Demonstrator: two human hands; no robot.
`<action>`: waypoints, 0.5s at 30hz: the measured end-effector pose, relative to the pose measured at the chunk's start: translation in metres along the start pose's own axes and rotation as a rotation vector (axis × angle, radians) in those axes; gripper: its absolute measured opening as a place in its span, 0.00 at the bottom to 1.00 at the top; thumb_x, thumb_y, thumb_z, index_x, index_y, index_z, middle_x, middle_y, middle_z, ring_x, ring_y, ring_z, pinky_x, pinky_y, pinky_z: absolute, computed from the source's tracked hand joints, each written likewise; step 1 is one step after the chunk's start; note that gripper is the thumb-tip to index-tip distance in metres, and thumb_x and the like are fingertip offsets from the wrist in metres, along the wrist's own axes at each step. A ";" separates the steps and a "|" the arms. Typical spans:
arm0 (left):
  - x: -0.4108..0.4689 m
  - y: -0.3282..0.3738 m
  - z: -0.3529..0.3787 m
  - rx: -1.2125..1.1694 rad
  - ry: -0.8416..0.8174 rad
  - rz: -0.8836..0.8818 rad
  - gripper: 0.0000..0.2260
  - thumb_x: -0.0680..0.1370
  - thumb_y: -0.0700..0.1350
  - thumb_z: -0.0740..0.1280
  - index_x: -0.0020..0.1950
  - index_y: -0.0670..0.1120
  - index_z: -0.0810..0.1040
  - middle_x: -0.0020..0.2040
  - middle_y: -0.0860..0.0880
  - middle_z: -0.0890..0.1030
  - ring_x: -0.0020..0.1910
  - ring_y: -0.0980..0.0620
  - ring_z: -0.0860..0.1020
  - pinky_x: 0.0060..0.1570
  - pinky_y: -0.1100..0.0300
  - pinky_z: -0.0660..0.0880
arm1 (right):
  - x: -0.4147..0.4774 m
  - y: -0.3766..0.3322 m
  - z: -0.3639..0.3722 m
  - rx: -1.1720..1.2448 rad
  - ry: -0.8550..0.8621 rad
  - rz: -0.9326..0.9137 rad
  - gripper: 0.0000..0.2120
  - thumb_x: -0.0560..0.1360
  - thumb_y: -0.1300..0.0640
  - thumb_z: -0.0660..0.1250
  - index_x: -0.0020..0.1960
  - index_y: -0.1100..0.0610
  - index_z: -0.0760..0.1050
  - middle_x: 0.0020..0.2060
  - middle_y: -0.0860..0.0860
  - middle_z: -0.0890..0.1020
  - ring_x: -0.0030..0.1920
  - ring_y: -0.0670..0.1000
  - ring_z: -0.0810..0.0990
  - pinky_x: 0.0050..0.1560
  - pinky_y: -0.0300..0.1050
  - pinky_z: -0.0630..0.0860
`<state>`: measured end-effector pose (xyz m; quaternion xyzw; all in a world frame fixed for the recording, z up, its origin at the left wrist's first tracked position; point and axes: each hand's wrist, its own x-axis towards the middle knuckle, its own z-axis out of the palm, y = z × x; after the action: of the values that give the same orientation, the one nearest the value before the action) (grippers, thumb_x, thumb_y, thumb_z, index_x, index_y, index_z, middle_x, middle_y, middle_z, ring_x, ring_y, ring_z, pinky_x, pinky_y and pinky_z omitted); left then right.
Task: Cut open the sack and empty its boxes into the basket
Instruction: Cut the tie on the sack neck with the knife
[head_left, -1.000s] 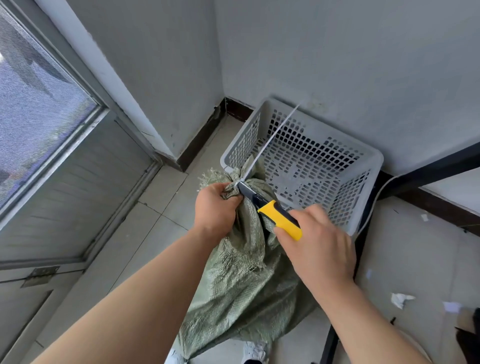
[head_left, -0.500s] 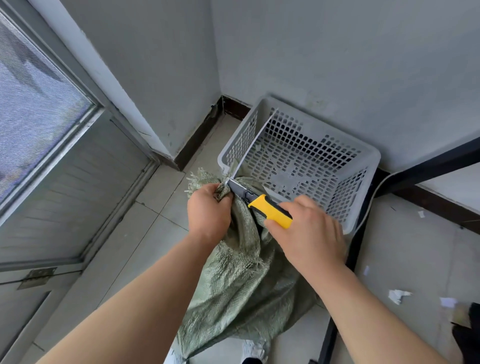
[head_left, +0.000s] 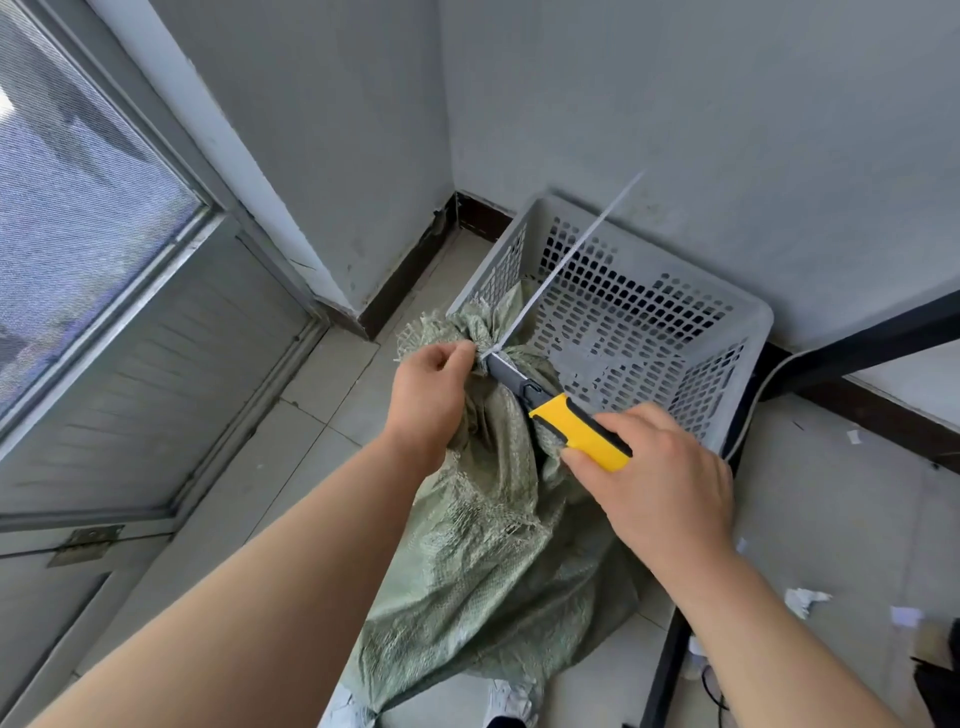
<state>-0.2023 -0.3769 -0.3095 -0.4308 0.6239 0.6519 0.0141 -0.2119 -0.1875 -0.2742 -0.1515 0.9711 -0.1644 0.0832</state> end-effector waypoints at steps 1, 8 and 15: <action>0.001 -0.001 0.001 -0.019 0.000 -0.010 0.10 0.80 0.49 0.64 0.41 0.48 0.74 0.29 0.44 0.69 0.21 0.50 0.65 0.22 0.64 0.64 | -0.001 0.001 0.000 -0.001 -0.008 0.003 0.20 0.71 0.39 0.69 0.58 0.48 0.80 0.49 0.44 0.79 0.44 0.54 0.81 0.39 0.44 0.64; 0.002 -0.007 0.002 -0.129 0.030 -0.065 0.15 0.77 0.52 0.69 0.37 0.47 0.69 0.20 0.52 0.62 0.16 0.53 0.57 0.17 0.65 0.60 | -0.006 0.003 0.001 0.026 -0.002 0.017 0.17 0.68 0.40 0.72 0.52 0.48 0.81 0.44 0.44 0.79 0.40 0.52 0.79 0.37 0.43 0.62; 0.007 -0.010 0.004 -0.035 0.067 -0.044 0.19 0.80 0.47 0.65 0.31 0.48 0.63 0.22 0.49 0.61 0.17 0.52 0.59 0.20 0.64 0.61 | -0.009 0.007 0.005 0.068 0.007 0.021 0.15 0.67 0.41 0.73 0.49 0.49 0.81 0.43 0.43 0.79 0.39 0.51 0.80 0.36 0.43 0.64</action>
<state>-0.2033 -0.3751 -0.3219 -0.4662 0.6030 0.6474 -0.0001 -0.2037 -0.1802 -0.2804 -0.1377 0.9668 -0.1972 0.0867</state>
